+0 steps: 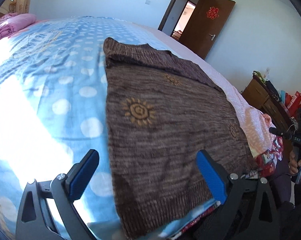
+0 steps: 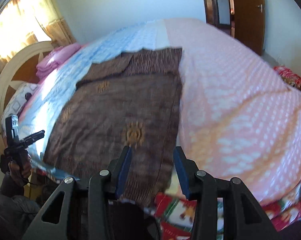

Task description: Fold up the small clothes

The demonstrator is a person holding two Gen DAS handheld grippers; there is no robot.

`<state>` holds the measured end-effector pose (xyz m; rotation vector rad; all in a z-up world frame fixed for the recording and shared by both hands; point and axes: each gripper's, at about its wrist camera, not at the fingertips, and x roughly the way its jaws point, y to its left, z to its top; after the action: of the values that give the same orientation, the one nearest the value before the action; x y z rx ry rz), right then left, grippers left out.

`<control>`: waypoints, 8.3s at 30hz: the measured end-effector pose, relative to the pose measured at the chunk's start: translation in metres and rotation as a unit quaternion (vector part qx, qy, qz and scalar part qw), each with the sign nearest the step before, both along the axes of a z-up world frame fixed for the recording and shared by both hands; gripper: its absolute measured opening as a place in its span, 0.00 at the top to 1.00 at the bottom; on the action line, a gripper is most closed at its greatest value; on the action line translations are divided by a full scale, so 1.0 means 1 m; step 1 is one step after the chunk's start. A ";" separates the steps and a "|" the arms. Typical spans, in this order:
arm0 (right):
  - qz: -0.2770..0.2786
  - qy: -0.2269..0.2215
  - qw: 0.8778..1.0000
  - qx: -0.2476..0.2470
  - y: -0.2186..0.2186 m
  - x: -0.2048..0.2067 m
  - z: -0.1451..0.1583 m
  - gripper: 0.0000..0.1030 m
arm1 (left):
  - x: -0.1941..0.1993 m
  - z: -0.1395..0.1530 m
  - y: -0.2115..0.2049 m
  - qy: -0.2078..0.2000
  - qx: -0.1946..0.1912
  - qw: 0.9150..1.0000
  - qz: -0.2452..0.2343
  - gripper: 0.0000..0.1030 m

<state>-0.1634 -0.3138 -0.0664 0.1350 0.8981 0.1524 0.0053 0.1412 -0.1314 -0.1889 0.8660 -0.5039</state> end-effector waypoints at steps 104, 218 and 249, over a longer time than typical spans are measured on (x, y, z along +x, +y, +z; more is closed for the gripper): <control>-0.077 0.002 0.996 0.050 -0.017 0.204 -0.021 0.97 | 0.066 0.021 -0.014 0.126 -0.091 0.988 -0.009 0.95; -0.107 -0.095 0.953 -0.266 0.014 0.436 -0.033 0.97 | 0.379 -0.008 -0.036 0.020 0.026 0.985 0.167 0.85; -0.124 -0.073 0.985 -0.100 0.008 0.244 -0.053 0.93 | 0.201 -0.012 -0.060 -0.014 0.110 0.979 0.171 0.27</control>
<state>0.0808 -0.3057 -0.1195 0.0471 0.7391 -0.1586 0.2062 0.0808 -0.1432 -0.1242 0.8340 -0.0869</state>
